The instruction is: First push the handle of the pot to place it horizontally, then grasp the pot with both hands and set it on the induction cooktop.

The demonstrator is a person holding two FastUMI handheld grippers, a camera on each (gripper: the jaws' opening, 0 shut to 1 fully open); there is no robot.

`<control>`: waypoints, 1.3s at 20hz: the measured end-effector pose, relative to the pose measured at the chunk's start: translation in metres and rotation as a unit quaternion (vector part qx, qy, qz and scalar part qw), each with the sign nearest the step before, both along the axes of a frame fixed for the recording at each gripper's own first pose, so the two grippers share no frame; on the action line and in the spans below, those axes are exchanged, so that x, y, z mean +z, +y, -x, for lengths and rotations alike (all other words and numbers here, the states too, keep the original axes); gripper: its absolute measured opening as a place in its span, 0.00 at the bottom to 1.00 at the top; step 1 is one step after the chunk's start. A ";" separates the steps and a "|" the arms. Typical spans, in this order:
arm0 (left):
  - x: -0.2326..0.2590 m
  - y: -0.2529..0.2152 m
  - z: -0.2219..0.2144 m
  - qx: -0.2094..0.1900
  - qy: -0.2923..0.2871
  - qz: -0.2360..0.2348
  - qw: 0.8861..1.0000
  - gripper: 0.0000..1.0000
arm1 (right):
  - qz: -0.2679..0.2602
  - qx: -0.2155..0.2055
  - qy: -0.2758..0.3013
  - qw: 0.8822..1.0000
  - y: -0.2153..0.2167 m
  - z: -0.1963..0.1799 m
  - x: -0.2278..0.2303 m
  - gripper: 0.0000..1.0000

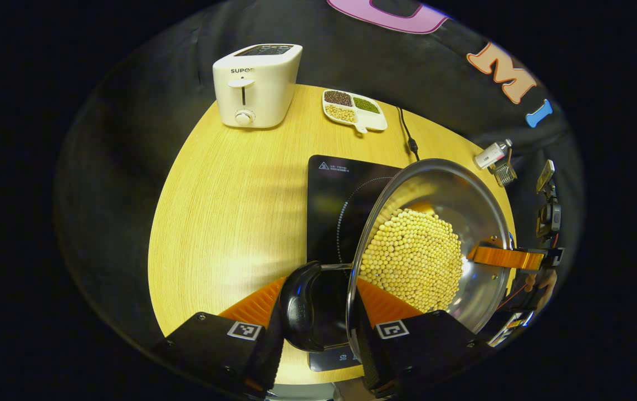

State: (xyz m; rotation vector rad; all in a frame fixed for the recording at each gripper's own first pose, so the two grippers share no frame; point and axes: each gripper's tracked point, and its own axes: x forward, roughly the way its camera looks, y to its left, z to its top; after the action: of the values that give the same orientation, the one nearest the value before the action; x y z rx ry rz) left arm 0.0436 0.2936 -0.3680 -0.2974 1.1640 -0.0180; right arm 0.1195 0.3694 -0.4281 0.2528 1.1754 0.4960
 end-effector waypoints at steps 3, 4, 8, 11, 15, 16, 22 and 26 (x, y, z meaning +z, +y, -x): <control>-0.005 0.006 -0.011 -0.003 -0.009 -0.013 1.000 0.60 | -0.001 -0.006 -0.003 1.000 0.005 -0.010 -0.008 0.48; -0.005 0.007 -0.013 -0.005 -0.012 -0.016 1.000 0.60 | -0.003 -0.010 -0.004 1.000 0.004 -0.013 -0.010 0.48; -0.007 0.008 -0.025 -0.011 -0.026 -0.022 0.999 0.60 | -0.016 -0.018 -0.018 1.000 0.007 -0.028 -0.008 0.48; -0.008 0.008 -0.027 -0.012 -0.031 -0.023 0.999 0.62 | -0.020 -0.017 -0.027 0.999 0.007 -0.030 -0.008 0.48; -0.008 0.007 -0.027 -0.004 -0.045 -0.015 0.999 0.61 | -0.023 -0.017 -0.031 0.999 0.008 -0.031 -0.007 0.48; -0.008 0.007 -0.027 -0.002 -0.047 -0.015 0.999 0.63 | -0.024 -0.016 -0.032 0.999 0.008 -0.031 -0.007 0.48; 0.002 0.013 -0.023 0.038 -0.090 -0.030 0.995 0.69 | 0.002 -0.014 -0.103 0.995 -0.008 -0.039 0.006 0.66; 0.032 0.021 -0.016 0.097 -0.155 -0.056 0.982 0.98 | 0.026 -0.034 -0.175 0.984 -0.040 -0.038 0.045 0.99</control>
State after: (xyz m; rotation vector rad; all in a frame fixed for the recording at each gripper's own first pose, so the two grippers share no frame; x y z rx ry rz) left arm 0.0594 0.3148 -0.3356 -0.2954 0.8202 0.1667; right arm 0.1572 0.3298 -0.3835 0.1519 0.8320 0.4287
